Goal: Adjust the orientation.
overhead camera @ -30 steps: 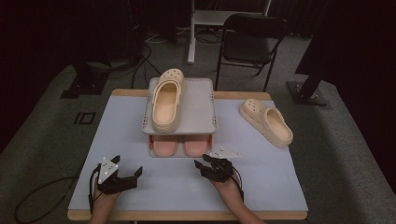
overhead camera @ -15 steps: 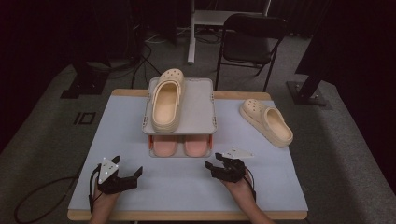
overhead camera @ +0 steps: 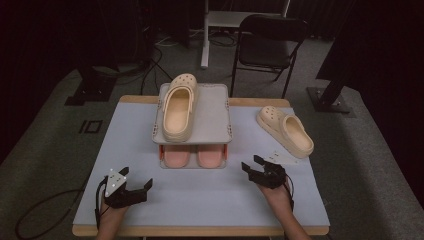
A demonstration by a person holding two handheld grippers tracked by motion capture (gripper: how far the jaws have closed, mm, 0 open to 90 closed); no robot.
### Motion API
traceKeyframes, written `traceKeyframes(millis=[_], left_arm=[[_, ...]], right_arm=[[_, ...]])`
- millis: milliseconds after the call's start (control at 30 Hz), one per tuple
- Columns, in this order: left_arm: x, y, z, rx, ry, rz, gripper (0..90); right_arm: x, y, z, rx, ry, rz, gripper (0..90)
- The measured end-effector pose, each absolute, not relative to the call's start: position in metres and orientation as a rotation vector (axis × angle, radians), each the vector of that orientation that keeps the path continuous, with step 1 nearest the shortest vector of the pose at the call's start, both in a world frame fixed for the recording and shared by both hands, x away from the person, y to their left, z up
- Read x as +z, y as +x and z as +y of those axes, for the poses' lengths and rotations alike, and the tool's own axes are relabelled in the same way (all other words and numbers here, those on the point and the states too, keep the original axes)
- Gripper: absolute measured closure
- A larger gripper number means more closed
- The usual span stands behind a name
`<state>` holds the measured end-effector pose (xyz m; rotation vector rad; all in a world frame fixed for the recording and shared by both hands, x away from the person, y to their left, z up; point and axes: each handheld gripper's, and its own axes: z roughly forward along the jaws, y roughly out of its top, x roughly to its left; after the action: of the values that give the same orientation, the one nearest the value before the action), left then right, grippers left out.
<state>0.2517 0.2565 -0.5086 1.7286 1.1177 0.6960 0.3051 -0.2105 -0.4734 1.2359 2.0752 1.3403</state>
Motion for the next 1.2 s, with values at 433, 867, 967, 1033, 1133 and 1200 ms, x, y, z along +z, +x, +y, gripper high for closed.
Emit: traceKeyframes(millis=[433, 867, 967, 1033, 1133, 1200], left_arm=[[-0.509, 0.251, 0.256, 0.691, 1.733, 1.120, 1.7], [-0.511, 0.254, 0.257, 0.681, 1.742, 1.112, 1.7], [-0.511, 0.253, 0.256, 0.681, 1.742, 1.110, 1.7], [-0.511, 0.253, 0.256, 0.678, 1.740, 1.111, 1.7], [-0.511, 0.253, 0.257, 0.677, 1.739, 1.112, 1.7], [-0.511, 0.253, 0.257, 0.679, 1.738, 1.114, 1.7]], right_arm=[[-0.475, 0.336, -0.259, 1.270, 1.339, 1.966, 36.1], [-0.472, 0.363, -0.288, 1.260, 1.399, 1.886, 36.1], [-0.471, 0.370, -0.292, 1.253, 1.410, 1.877, 36.0], [-0.471, 0.372, -0.293, 1.254, 1.411, 1.873, 35.7], [-0.470, 0.380, -0.298, 1.248, 1.421, 1.857, 35.3], [-0.469, 0.383, -0.301, 1.244, 1.428, 1.847, 34.9]])
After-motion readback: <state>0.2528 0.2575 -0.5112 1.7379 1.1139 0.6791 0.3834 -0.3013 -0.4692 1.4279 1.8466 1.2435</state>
